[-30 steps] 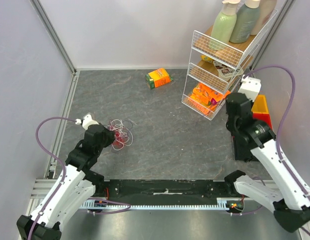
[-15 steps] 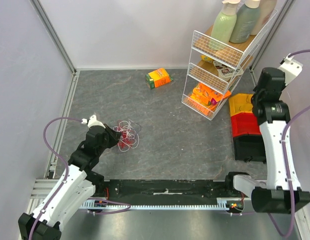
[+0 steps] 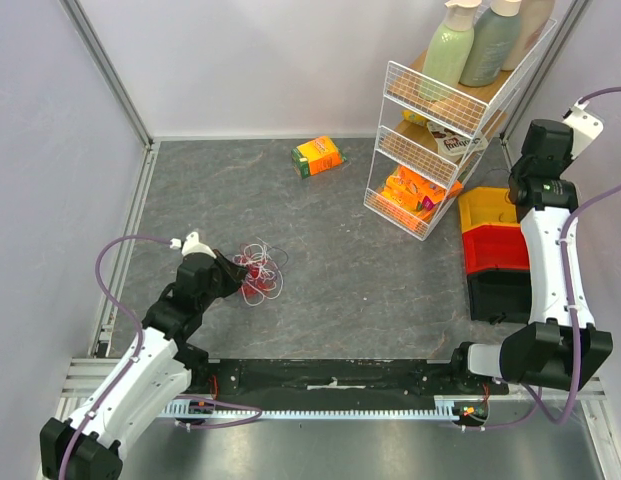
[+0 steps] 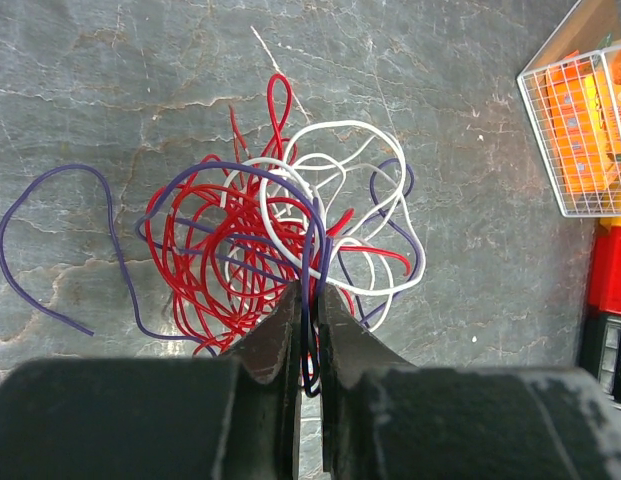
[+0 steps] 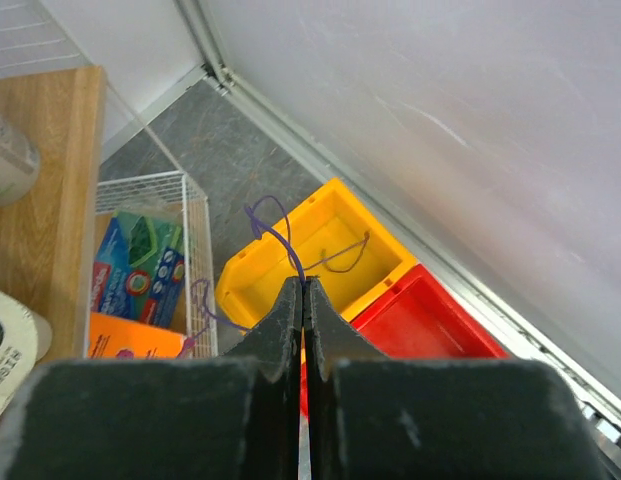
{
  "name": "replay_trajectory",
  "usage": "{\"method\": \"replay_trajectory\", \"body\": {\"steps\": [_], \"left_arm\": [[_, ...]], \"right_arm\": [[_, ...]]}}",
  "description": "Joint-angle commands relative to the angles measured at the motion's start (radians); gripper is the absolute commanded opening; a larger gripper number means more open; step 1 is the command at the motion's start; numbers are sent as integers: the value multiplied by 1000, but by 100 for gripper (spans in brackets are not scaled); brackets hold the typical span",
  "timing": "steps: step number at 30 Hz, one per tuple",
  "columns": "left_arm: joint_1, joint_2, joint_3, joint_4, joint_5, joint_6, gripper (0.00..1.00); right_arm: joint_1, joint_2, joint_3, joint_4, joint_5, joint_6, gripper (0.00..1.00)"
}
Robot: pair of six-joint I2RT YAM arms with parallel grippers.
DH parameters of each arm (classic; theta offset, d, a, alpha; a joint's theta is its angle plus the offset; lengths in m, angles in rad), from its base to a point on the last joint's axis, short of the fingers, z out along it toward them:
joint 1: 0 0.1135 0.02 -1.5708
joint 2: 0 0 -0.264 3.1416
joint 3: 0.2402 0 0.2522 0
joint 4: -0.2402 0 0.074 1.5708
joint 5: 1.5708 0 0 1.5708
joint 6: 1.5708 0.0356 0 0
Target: Untangle the cables
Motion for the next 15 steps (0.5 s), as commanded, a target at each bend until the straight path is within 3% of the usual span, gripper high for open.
{"method": "replay_trajectory", "body": {"steps": [1, 10, 15], "left_arm": [[-11, 10, 24, 48, -9, 38, 8], [-10, 18, 26, 41, 10, 24, 8], [-10, 20, 27, 46, 7, 26, 8]], "right_arm": [[-15, -22, 1, 74, 112, -37, 0], [-47, -34, -20, 94, 144, -16, 0], [-57, -10, -50, 138, 50, 0, 0]]}}
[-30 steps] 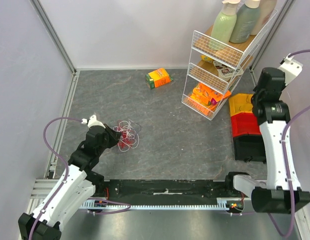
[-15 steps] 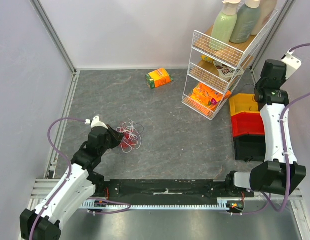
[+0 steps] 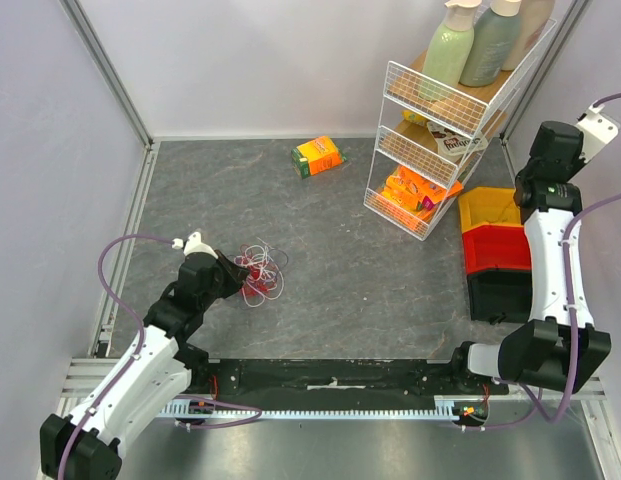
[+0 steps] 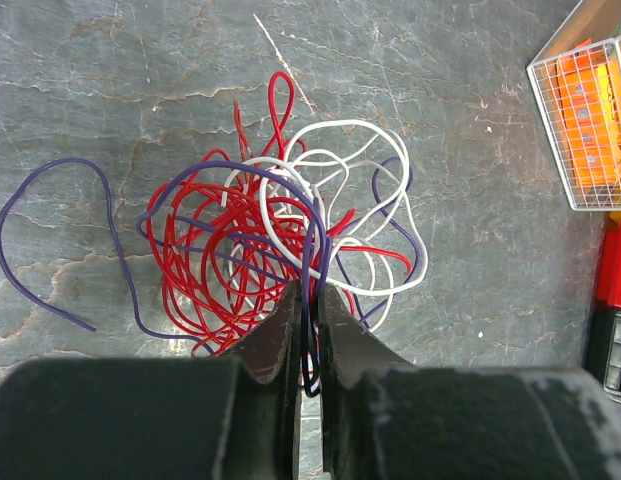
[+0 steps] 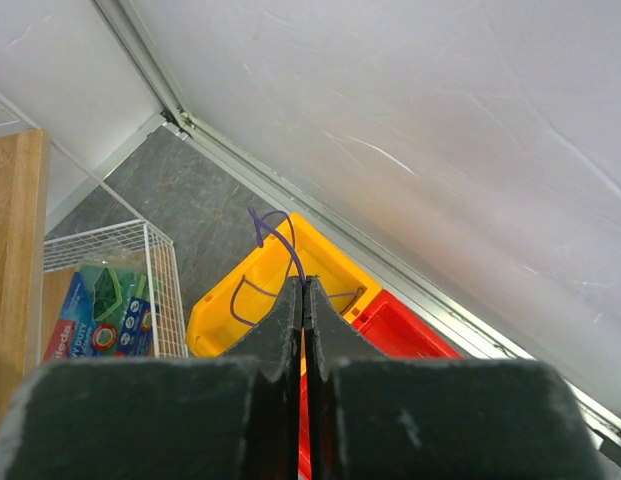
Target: Untangle the cables
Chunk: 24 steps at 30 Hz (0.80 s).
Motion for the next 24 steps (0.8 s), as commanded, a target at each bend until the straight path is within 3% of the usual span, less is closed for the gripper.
{"method": "replay_trajectory", "body": {"steps": [1, 10, 16, 21, 24], "left_arm": [[0, -7, 29, 44, 6, 24, 8], [0, -19, 12, 56, 9, 5, 8], [-2, -22, 15, 39, 1, 12, 8], [0, -27, 13, 48, 15, 5, 8], [0, -33, 15, 42, 13, 1, 8]], "right_arm": [[-9, -1, -34, 85, -66, 23, 0], [-11, 49, -54, 123, -31, 68, 0], [-11, 35, -157, 131, 182, 94, 0], [-11, 84, -194, 166, 187, 109, 0], [-11, 95, -228, 163, 115, 163, 0]]}}
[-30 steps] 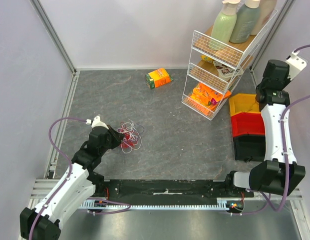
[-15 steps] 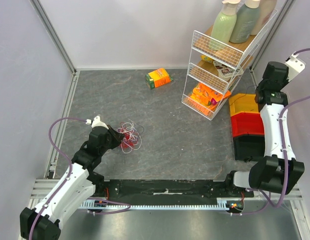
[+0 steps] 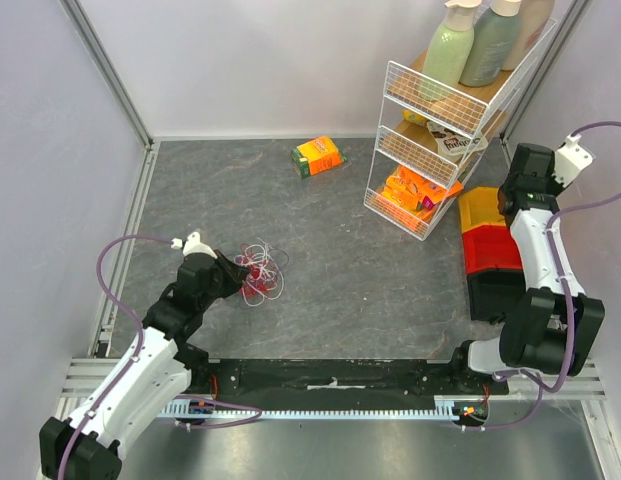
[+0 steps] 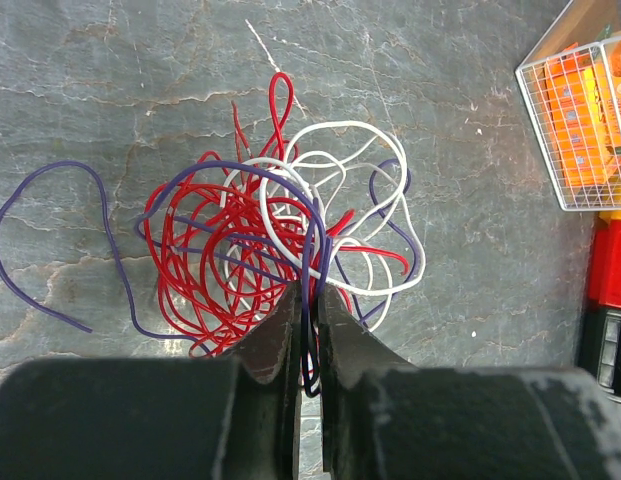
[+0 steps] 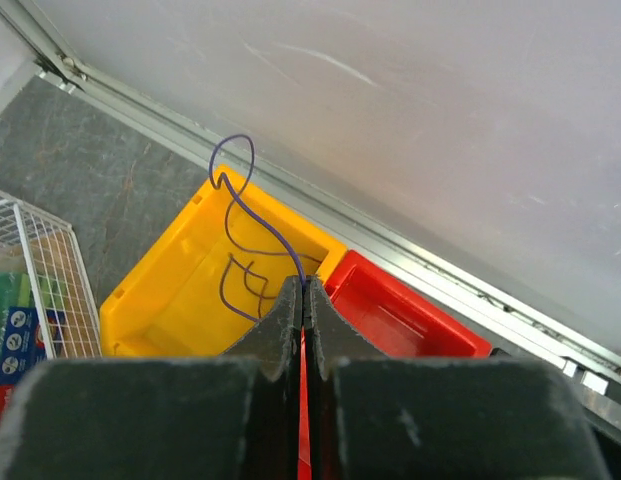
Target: Untangle the cables
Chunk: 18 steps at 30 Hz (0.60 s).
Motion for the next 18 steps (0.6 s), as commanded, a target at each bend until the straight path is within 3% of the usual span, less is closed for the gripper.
{"method": "replay_trajectory", "body": {"steps": [1, 7, 14, 16, 18], "left_arm": [[0, -17, 13, 42, 7, 0, 8], [0, -25, 4, 48, 16, -3, 8], [-2, -29, 6, 44, 18, 0, 8], [0, -29, 1, 48, 18, 0, 8], [-2, -23, 0, 53, 25, 1, 11]], "right_arm": [[-6, 16, -52, 48, -43, 104, 0], [-6, 68, -175, 101, -227, 178, 0], [-6, 168, -146, 92, -329, 117, 0], [-8, 155, -130, 80, -317, 80, 17], [-4, 124, -110, 40, -301, 65, 41]]}}
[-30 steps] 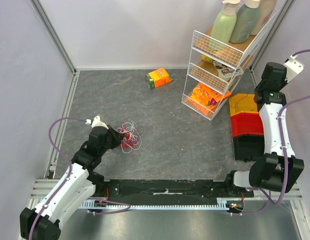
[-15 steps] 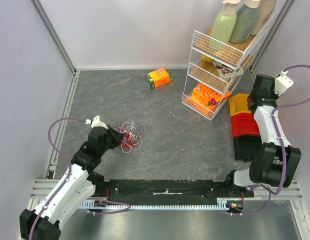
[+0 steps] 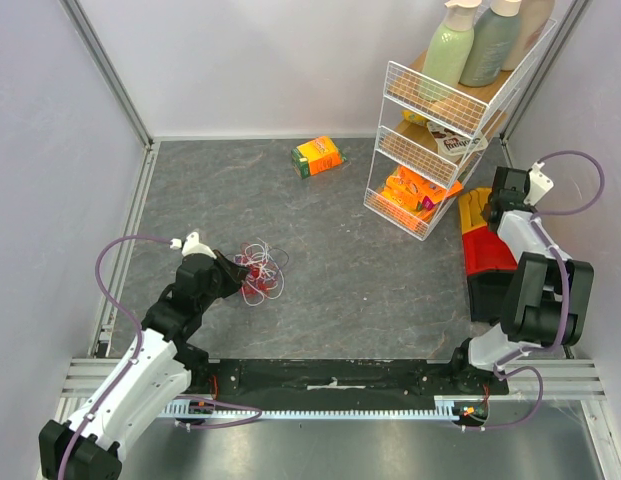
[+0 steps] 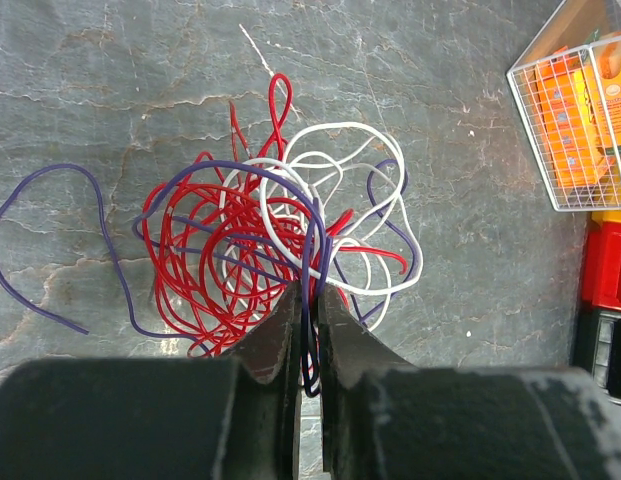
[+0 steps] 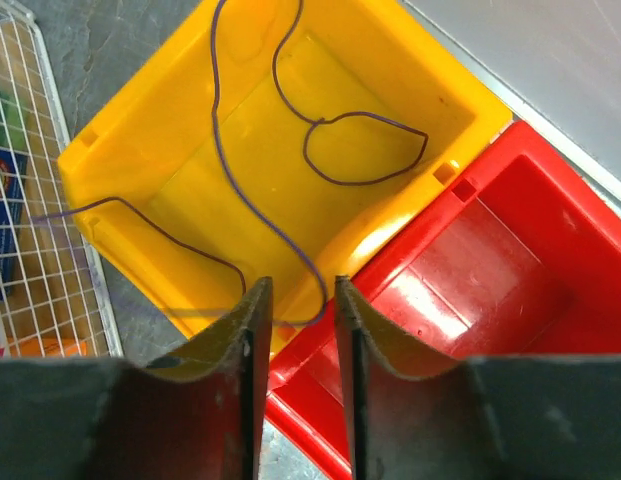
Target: Untangle the cables
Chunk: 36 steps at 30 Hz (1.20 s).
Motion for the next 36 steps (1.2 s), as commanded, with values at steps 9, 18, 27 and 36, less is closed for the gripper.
{"method": "replay_trajectory", "body": {"steps": [9, 18, 27, 36], "left_arm": [[-2, 45, 13, 63, 67, 6, 29], [0, 89, 0, 74, 136, -23, 49], [-2, 10, 65, -62, 97, 40, 70], [1, 69, 136, -181, -22, 40, 66]], "right_arm": [[11, -304, -4, -129, 2, -74, 83], [399, -597, -107, -366, -25, 28, 82], [802, -725, -291, -386, -250, 34, 77], [1277, -412, -265, 101, -360, -80, 76]]}}
